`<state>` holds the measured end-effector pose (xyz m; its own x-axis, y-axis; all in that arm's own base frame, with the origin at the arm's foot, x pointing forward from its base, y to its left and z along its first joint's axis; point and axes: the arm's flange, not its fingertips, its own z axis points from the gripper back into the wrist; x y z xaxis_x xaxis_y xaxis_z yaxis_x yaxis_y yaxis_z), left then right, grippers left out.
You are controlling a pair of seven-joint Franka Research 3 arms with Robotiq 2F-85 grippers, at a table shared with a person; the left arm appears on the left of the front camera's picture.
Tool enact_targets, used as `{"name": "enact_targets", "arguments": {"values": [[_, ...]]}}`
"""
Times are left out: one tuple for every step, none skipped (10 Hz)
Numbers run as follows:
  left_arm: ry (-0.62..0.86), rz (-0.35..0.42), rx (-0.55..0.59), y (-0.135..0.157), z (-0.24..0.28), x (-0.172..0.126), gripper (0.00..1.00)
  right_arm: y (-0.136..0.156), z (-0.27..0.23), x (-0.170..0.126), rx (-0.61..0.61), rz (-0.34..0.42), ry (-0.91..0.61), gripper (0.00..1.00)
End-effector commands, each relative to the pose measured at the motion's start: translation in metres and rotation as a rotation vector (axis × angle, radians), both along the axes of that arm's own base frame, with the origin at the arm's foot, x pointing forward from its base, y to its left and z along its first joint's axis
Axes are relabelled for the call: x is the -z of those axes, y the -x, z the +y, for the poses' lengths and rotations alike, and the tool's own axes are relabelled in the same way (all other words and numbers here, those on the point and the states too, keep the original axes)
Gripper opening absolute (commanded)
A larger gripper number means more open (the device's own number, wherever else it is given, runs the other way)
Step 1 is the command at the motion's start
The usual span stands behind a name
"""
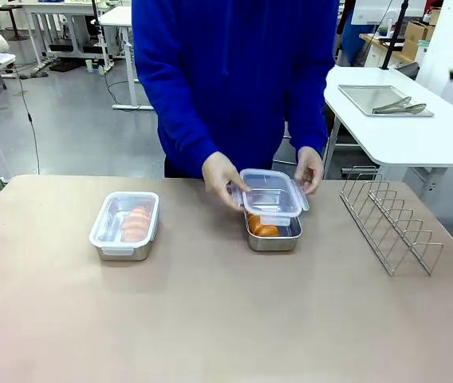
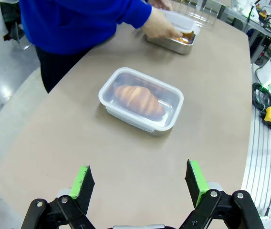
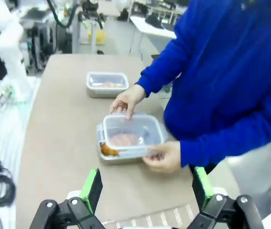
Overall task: Place the bread in airtight containers.
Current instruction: Release when the human grabs the Airtight Container lid.
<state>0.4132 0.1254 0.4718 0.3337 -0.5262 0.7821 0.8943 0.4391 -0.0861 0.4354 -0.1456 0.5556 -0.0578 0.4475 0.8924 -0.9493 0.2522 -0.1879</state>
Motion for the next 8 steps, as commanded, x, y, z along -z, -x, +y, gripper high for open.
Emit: {"name": "enact_targets", "arguments": {"values": [[0.001, -0.014, 0.017, 0.001, 0.000, -0.001, 1.00, 0.009, -0.013, 0.021, 0.045, 0.098, -0.053, 1.00], [0.001, -0.014, 0.017, 0.001, 0.000, -0.001, 1.00, 0.017, -0.022, 0.033, 0.058, 0.125, -0.032, 1.00], [0.001, -0.014, 0.017, 0.001, 0.000, -0.001, 1.00, 0.025, -0.028, 0.041, 0.060, 0.128, -0.030, 1.00], [0.001, -0.014, 0.017, 0.001, 0.000, -0.001, 1.00, 0.029, -0.031, 0.042, 0.061, 0.126, -0.026, 1.00], [0.001, -0.014, 0.017, 0.001, 0.000, -0.001, 1.00, 0.027, -0.034, 0.038, 0.111, 0.113, -0.018, 0.70], [0.001, -0.014, 0.017, 0.001, 0.000, -0.001, 1.00, 0.023, -0.039, 0.051, 0.070, 0.119, -0.043, 0.70], [0.001, -0.014, 0.017, 0.001, 0.000, -0.001, 1.00, 0.023, -0.039, 0.051, 0.070, 0.119, -0.043, 0.70], [0.001, -0.014, 0.017, 0.001, 0.000, -0.001, 1.00, 0.023, -0.039, 0.051, 0.070, 0.119, -0.043, 0.70]]}}
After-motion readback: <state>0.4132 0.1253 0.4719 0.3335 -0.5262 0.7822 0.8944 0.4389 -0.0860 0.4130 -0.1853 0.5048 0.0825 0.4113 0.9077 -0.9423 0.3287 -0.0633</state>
